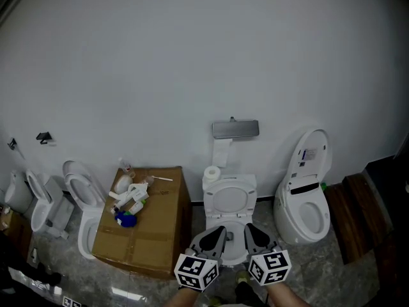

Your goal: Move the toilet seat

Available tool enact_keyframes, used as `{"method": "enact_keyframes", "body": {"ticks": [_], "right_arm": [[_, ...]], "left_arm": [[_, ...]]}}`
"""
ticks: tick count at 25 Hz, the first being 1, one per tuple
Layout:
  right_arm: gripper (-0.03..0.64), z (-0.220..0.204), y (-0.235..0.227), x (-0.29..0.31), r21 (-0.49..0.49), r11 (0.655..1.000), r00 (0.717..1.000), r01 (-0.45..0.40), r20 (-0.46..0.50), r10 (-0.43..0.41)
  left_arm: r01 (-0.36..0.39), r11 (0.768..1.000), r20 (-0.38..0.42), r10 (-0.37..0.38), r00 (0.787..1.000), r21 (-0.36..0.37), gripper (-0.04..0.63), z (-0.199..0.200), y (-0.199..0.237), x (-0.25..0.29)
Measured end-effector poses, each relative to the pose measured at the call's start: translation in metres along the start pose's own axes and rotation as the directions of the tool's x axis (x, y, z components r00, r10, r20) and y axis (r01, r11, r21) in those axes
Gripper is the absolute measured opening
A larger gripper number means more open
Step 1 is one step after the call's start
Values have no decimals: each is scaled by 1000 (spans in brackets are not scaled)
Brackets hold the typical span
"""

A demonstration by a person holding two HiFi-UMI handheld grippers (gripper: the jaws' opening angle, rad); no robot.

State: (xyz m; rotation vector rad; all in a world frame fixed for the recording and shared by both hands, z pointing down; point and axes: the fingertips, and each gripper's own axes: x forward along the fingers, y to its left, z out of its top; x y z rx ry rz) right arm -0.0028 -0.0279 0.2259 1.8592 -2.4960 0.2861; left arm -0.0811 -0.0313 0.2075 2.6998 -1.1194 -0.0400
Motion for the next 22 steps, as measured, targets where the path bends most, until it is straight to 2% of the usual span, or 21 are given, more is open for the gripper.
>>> {"method": "enact_keyframes", "body": {"ticks": [22], "right_arm": [[15, 5, 3, 3, -32, 999, 1000, -3, 9, 3]], "left_arm": [[-12, 1000, 12, 12, 1000, 4, 8, 2, 4, 1]]}}
